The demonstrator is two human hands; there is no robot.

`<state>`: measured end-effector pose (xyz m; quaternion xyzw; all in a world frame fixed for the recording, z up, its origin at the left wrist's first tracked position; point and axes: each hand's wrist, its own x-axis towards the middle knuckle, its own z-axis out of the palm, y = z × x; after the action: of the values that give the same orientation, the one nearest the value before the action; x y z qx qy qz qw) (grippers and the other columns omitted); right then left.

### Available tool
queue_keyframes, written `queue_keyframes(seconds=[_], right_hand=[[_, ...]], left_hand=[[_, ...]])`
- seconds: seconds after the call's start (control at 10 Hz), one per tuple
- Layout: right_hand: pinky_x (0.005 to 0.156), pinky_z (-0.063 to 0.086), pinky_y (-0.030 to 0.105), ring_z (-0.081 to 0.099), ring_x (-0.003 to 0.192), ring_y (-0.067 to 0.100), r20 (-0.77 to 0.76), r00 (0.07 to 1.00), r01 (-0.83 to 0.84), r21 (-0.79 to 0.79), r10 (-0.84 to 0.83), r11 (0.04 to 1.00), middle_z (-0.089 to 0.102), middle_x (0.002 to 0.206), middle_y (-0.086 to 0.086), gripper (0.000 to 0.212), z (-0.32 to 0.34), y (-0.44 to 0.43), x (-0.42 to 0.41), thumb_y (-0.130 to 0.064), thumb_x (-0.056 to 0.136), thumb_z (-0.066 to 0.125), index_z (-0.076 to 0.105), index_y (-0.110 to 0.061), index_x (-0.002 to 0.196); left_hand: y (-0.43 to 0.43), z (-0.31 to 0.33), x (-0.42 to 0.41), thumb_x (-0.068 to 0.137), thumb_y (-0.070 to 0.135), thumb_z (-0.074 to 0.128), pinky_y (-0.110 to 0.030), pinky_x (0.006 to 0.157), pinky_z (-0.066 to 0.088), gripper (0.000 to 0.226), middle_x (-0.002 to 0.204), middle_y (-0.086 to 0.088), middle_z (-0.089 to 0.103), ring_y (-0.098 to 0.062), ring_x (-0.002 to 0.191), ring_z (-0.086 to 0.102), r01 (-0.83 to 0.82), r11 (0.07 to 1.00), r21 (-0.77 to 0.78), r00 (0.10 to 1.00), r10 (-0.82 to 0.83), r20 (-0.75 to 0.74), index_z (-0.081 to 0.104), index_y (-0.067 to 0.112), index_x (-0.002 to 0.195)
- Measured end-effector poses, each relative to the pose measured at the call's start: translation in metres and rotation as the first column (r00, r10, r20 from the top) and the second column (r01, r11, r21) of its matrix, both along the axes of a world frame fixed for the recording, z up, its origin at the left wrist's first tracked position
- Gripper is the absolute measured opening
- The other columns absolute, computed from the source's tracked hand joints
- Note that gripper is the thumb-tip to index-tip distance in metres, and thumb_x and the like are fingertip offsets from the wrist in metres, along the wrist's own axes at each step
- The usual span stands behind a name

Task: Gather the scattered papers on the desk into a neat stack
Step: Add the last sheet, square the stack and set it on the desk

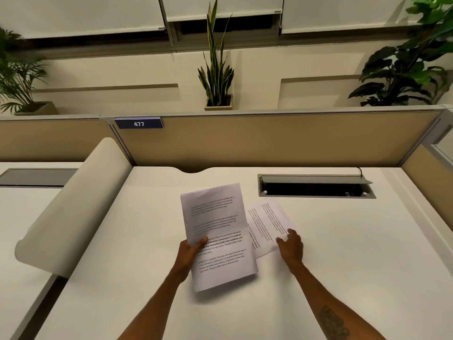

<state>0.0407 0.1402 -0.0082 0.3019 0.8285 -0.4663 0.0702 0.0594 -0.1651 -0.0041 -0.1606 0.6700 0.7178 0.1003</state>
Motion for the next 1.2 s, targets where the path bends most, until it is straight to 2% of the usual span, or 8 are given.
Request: queue_keyframes(seconds=[0.3, 0.5, 0.6, 0.8, 0.9, 1.0, 1.1, 1.2], right_hand=[[0.106, 0.036, 0.054, 0.035, 0.134, 0.042, 0.146, 0.943, 0.275, 0.173, -0.301, 0.946, 0.036, 0.145, 0.026, 0.08, -0.016, -0.014, -0.013, -0.029, 0.082, 0.078, 0.035, 0.003, 0.141], [0.122, 0.006, 0.055, 0.002, 0.154, 0.037, 0.226, 0.963, 0.108, 0.173, -0.146, 0.979, -0.004, 0.166, 0.021, 0.118, -0.026, -0.06, -0.007, -0.048, 0.078, 0.077, -0.003, -0.017, 0.16], [0.123, 0.003, 0.057, -0.003, 0.155, 0.037, 0.253, 0.959, 0.076, 0.203, -0.127, 0.976, -0.011, 0.166, 0.02, 0.116, -0.029, -0.063, -0.009, -0.046, 0.081, 0.075, -0.006, -0.02, 0.16], [0.119, 0.023, 0.053, 0.02, 0.149, 0.039, 0.173, 0.975, 0.087, 0.292, -0.142, 0.953, 0.012, 0.165, 0.019, 0.097, -0.031, -0.056, -0.008, -0.024, 0.089, 0.07, 0.004, -0.018, 0.16], [0.113, 0.033, 0.055, 0.033, 0.14, 0.04, 0.049, 0.983, 0.161, 0.23, -0.176, 0.96, 0.027, 0.159, 0.017, 0.093, -0.031, -0.051, -0.009, -0.002, 0.087, 0.067, 0.011, -0.018, 0.159], [0.105, 0.045, 0.058, 0.045, 0.131, 0.045, -0.122, 0.946, 0.303, 0.002, -0.3, 0.953, 0.03, 0.154, 0.019, 0.095, -0.026, -0.043, -0.009, 0.021, 0.082, 0.056, 0.015, -0.018, 0.159], [0.1, 0.05, 0.058, 0.051, 0.125, 0.046, -0.121, 0.881, 0.439, -0.15, -0.457, 0.886, 0.033, 0.149, 0.023, 0.094, -0.023, -0.037, -0.008, 0.023, 0.081, 0.056, 0.018, -0.017, 0.158], [0.098, 0.053, 0.055, 0.061, 0.118, 0.044, -0.016, 0.802, 0.551, -0.365, -0.597, 0.75, 0.056, 0.137, 0.025, 0.065, -0.028, -0.02, -0.005, 0.014, 0.084, 0.064, 0.044, -0.008, 0.142]], left_hand=[[-0.03, -0.012, -0.002, 0.092, 0.012, 0.071, -0.045, 0.079, 0.065, 0.026, 0.108, -0.018, 0.079, -0.036, 0.094, 0.077, -0.081, 0.996, -0.035, 0.994, 0.083, 0.064, 0.069, 0.003, 0.116], [-0.033, -0.018, -0.005, 0.093, 0.012, 0.071, -0.041, 0.076, 0.065, 0.028, 0.107, -0.017, 0.079, -0.035, 0.094, 0.078, -0.077, 0.996, -0.036, 0.993, 0.08, 0.087, 0.068, 0.002, 0.119], [-0.036, -0.02, -0.006, 0.093, 0.013, 0.07, -0.04, 0.074, 0.065, 0.028, 0.108, -0.017, 0.079, -0.031, 0.09, 0.079, -0.07, 0.997, -0.033, 0.994, 0.072, 0.085, 0.068, 0.003, 0.119], [-0.037, -0.025, -0.009, 0.093, 0.012, 0.07, -0.04, 0.073, 0.065, 0.028, 0.107, -0.017, 0.079, -0.03, 0.088, 0.079, -0.064, 0.998, -0.018, 0.993, 0.066, 0.1, 0.068, 0.003, 0.119], [-0.033, -0.026, -0.01, 0.093, 0.012, 0.07, -0.044, 0.077, 0.065, 0.03, 0.108, -0.017, 0.079, -0.035, 0.093, 0.078, -0.05, 0.999, -0.014, 0.993, 0.051, 0.106, 0.067, 0.002, 0.121], [-0.026, -0.026, -0.012, 0.093, 0.013, 0.07, -0.047, 0.082, 0.064, 0.032, 0.11, -0.017, 0.079, -0.038, 0.098, 0.077, -0.021, 1.0, -0.007, 0.995, 0.021, 0.1, 0.066, 0.002, 0.123], [-0.021, -0.024, -0.013, 0.093, 0.014, 0.07, -0.044, 0.079, 0.065, 0.032, 0.109, -0.016, 0.079, -0.035, 0.095, 0.078, -0.003, 1.0, -0.006, 0.995, 0.004, 0.097, 0.066, 0.003, 0.123], [-0.015, -0.022, -0.013, 0.093, 0.015, 0.07, -0.05, 0.085, 0.063, 0.035, 0.111, -0.017, 0.078, -0.038, 0.099, 0.076, 0.028, 1.0, 0.003, 0.994, -0.028, 0.109, 0.065, 0.003, 0.125]])
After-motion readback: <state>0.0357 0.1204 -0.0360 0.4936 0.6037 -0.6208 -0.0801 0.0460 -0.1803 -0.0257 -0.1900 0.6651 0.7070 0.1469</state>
